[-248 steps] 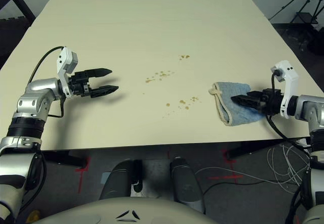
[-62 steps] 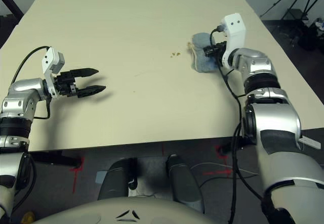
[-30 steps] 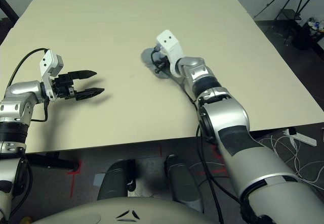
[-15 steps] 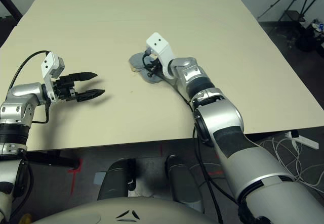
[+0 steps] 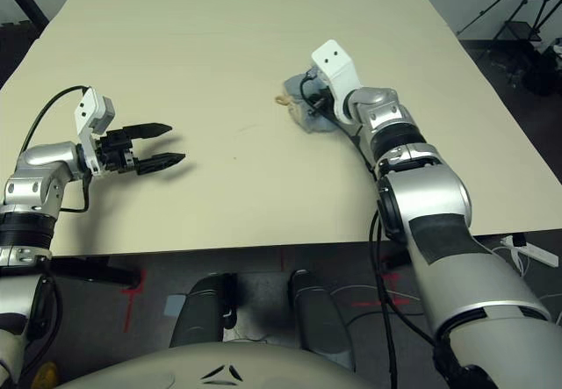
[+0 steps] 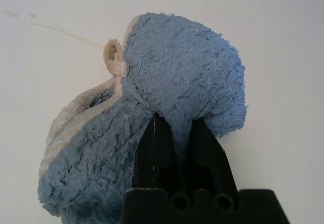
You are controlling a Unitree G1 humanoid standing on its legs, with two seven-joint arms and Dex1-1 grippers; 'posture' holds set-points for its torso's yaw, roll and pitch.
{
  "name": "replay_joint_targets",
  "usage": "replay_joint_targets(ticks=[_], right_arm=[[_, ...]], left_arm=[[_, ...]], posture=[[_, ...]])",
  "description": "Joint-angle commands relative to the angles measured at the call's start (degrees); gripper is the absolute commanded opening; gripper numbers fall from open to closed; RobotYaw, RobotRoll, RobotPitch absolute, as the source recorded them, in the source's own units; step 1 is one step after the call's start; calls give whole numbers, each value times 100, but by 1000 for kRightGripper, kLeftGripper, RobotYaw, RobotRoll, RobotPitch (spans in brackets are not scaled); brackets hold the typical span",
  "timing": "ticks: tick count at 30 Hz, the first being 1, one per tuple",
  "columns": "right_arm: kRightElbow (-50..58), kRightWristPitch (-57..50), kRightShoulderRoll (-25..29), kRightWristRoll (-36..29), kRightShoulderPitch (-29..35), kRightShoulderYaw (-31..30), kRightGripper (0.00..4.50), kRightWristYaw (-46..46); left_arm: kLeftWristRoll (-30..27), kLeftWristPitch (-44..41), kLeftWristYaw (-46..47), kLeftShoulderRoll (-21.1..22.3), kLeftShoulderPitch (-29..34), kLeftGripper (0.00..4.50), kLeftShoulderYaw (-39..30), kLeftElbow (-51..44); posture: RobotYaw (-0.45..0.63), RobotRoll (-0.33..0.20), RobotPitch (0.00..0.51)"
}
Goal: Wipe the water off the table with a rag.
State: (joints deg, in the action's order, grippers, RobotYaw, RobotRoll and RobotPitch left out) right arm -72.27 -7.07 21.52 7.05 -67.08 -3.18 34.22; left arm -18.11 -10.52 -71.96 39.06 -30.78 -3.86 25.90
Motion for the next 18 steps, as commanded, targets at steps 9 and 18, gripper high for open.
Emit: replay_joint_targets(ticks=[9, 18], right_arm=[[214, -446, 728, -464, -308, 473, 106, 970], [412, -769, 1773, -221, -291, 238, 106, 1785]], left_arm=[[61, 115, -10, -99, -99, 4500, 90, 244], [72, 182, 1, -166, -140, 4500, 102, 313]], posture=[[-172, 0, 118], [-193, 0, 116]])
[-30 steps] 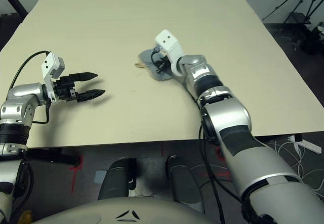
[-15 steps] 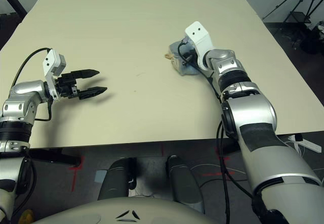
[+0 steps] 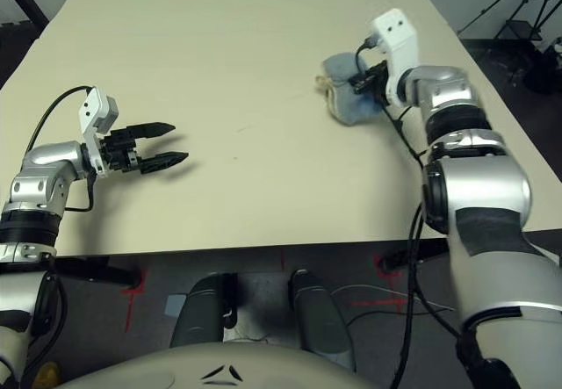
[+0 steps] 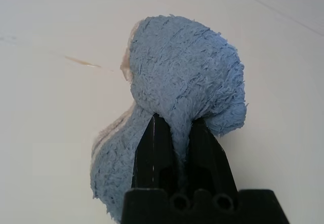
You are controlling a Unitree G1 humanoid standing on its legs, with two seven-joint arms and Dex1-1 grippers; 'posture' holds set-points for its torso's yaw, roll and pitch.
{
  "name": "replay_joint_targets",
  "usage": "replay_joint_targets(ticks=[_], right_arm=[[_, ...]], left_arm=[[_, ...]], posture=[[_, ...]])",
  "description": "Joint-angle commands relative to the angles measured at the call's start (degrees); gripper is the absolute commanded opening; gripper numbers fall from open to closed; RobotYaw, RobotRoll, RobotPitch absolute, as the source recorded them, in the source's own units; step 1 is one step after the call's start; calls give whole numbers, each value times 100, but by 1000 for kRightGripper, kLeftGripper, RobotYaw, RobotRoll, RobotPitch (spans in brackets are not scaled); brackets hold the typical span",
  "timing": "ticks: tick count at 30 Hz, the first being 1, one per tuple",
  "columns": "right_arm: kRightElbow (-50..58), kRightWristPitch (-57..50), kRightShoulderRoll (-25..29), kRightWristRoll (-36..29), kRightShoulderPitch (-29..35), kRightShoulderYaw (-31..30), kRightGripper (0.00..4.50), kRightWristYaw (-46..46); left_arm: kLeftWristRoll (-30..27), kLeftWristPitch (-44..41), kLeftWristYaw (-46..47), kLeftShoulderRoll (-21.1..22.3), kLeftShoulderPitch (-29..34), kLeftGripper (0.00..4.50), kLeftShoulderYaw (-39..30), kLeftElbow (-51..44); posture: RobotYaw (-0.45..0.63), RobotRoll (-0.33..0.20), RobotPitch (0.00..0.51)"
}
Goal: Wipe the water off the table with a rag.
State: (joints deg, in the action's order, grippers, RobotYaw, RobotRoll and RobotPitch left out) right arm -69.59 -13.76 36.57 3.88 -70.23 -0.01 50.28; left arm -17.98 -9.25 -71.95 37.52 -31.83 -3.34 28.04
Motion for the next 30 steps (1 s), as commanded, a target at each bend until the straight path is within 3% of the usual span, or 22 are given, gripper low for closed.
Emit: replay_joint_targets(ticks=[1, 11, 17, 23, 30], right_arm=[[145, -124, 322, 106, 61, -87, 106, 226], [88, -297, 440, 135, 745, -126, 106, 291], [-18, 126, 291, 231, 1096, -118, 2162, -516], [19, 154, 463, 97, 956, 82, 4466, -987], [218, 525, 701, -224, 950, 446, 4466, -901]], left_arm=[[60, 55, -1, -16, -35, 4500, 49, 100], [65, 39, -8, 0, -26, 4500, 34, 98], [74, 18, -9, 10, -39, 4500, 45, 89], [71, 18, 0, 29, -49, 4500, 28, 70], [-36, 211, 527, -127, -83, 4500, -279, 87]], posture=[[-193, 0, 116], [-190, 0, 120], [-189, 0, 123], [-189, 0, 122], [-176, 0, 112]])
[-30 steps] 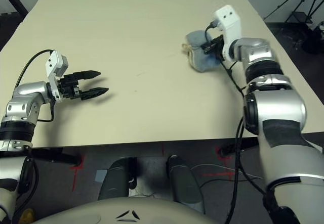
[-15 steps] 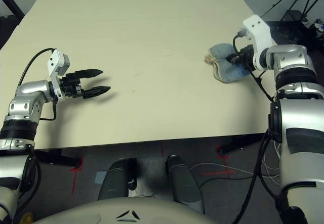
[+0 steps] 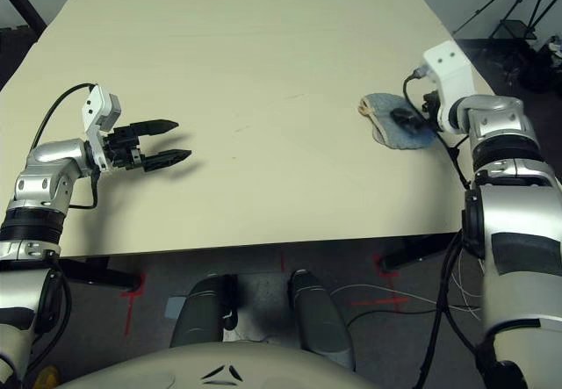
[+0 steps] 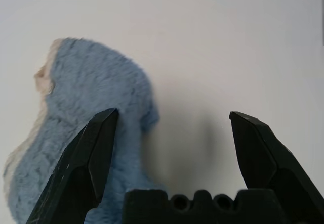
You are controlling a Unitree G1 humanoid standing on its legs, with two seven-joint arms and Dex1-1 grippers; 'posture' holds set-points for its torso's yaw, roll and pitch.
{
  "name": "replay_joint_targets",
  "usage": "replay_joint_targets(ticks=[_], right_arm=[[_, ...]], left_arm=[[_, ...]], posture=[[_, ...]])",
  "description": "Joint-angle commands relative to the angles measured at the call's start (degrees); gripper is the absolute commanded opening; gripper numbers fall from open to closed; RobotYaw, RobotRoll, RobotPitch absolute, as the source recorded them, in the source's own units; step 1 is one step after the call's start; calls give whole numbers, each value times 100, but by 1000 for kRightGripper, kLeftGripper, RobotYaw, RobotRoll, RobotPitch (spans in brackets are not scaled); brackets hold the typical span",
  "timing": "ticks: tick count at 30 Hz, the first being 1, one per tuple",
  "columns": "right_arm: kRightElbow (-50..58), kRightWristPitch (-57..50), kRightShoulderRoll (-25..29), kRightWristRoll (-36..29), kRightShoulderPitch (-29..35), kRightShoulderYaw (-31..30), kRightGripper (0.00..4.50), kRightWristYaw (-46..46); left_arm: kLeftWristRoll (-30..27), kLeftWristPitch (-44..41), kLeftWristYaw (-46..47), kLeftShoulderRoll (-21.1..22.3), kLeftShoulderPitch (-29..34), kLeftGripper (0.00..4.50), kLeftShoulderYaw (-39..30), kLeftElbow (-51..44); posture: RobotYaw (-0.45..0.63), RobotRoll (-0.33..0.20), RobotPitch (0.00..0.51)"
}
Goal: Wipe the water off the table with a rag.
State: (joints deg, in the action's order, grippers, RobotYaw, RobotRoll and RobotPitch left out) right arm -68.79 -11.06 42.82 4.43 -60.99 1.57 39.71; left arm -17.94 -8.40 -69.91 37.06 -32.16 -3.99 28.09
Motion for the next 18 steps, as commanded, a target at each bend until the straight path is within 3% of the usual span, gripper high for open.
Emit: replay_joint_targets(ticks=[1, 9, 18], right_arm=[[177, 379, 62, -460, 76, 452, 4466, 297], [364, 1322, -80, -1324, 676, 1324, 4466, 642], [93, 2081, -111, -1961, 1193, 2177, 4466, 97]], left_arm=[[-42, 210, 542, -130, -66, 4500, -320, 107], [52, 552, 2669, -324, -5, 4500, -1213, 379], [411, 939, 4639, -318, 358, 4500, -1774, 394]], posture=[[-173, 0, 110], [-118, 0, 118], [-25, 0, 122]])
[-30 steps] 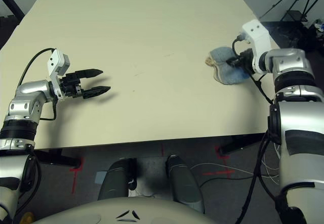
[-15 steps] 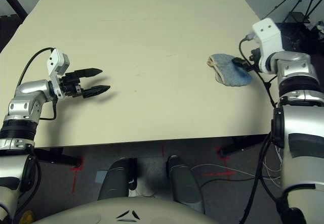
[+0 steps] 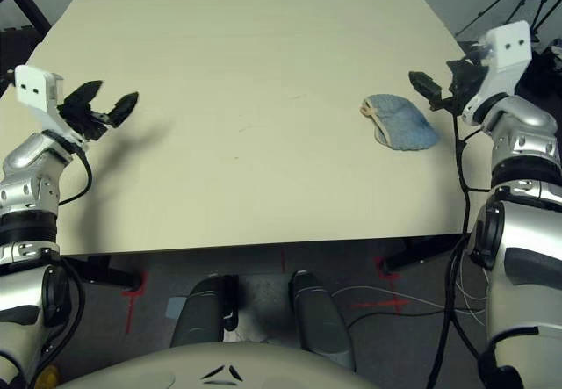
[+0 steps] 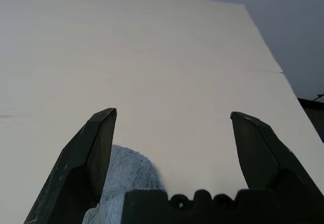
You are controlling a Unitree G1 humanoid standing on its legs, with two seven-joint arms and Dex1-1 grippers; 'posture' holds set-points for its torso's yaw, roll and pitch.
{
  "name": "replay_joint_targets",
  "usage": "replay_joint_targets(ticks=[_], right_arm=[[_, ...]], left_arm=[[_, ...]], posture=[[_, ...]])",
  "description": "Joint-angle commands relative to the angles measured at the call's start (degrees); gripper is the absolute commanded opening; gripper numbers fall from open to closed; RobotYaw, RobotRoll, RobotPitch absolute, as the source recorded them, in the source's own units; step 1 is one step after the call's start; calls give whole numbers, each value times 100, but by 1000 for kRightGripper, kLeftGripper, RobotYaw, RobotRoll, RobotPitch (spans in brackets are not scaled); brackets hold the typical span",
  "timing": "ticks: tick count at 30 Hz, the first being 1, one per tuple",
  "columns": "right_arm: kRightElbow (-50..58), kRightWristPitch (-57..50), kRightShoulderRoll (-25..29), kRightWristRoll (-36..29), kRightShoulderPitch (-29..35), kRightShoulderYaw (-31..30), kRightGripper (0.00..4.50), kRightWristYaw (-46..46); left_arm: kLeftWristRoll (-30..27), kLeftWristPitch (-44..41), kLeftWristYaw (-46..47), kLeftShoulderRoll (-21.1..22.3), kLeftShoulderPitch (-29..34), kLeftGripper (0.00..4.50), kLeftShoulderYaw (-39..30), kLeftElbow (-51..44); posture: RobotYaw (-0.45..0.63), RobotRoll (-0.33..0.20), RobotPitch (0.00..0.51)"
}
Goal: Wipe the water off the table with a rag.
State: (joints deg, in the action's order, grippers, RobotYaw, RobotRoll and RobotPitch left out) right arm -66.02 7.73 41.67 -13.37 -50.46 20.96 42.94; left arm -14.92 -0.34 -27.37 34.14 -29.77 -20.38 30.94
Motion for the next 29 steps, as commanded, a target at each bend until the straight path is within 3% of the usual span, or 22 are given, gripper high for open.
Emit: replay_joint_targets(ticks=[1, 16, 29], right_arm=[[-215, 260, 4, -209, 173, 290, 4466, -298], [-274, 435, 164, -442, 687, 597, 4466, -506], [-317, 596, 142, -368, 158, 470, 4466, -446]], left_arm=[[128, 160, 502, -41, 130, 4500, -154, 136], [285, 540, 857, -185, -279, 4500, 80, 804], [197, 831, 804, -176, -289, 4500, 47, 976]], posture=[[-20, 0, 122], [-36, 0, 123], [-13, 0, 90]])
